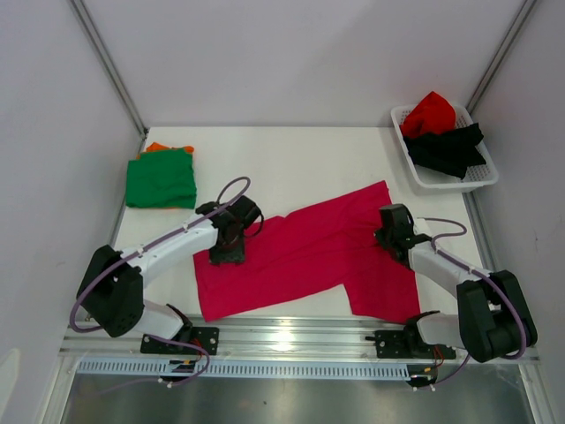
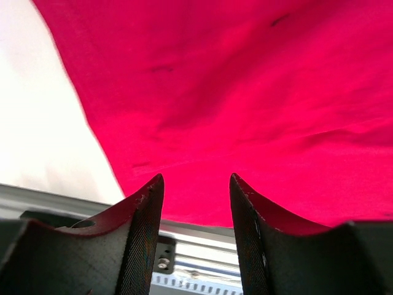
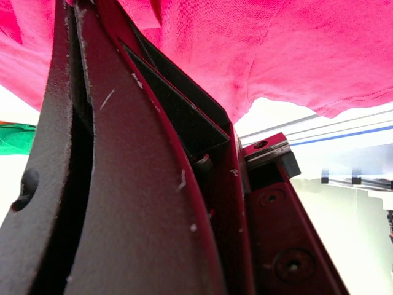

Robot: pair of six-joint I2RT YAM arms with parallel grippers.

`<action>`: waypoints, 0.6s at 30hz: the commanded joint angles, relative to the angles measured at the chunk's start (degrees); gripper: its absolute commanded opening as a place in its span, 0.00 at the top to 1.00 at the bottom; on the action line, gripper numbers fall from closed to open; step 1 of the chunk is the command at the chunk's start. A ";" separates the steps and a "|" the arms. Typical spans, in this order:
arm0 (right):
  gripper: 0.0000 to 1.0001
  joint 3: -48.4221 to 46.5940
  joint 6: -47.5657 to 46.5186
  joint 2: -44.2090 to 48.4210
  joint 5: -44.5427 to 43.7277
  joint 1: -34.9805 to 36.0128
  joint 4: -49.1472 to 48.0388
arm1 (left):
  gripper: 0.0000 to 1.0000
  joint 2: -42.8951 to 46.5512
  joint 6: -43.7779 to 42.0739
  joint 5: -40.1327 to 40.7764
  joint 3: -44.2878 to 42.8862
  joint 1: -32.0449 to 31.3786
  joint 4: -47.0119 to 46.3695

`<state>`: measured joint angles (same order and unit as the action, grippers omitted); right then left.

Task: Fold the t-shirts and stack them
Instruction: Fold the flattened tshirt in 1/3 of the way

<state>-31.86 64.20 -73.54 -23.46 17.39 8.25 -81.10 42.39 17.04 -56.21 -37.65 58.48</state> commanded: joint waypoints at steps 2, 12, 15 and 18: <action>1.00 -2.25 -0.40 0.76 -0.27 -0.42 0.01 | 0.50 1.91 2.52 -1.48 -1.62 -0.41 -3.11; 1.00 -1.37 -0.13 3.31 -0.18 -0.42 0.80 | 0.50 -3.19 5.77 13.10 -5.58 -0.41 6.73; 1.00 -1.37 -0.22 4.10 0.00 -0.34 1.68 | 0.50 -4.06 5.60 12.76 -5.06 -0.41 5.60; 1.00 -1.19 -0.31 5.59 0.26 -0.34 2.82 | 0.50 -5.38 5.07 11.35 -4.53 -0.41 3.76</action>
<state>-31.86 64.23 -70.30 -23.42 17.32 9.54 -85.49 46.54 26.89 -59.81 -37.74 63.16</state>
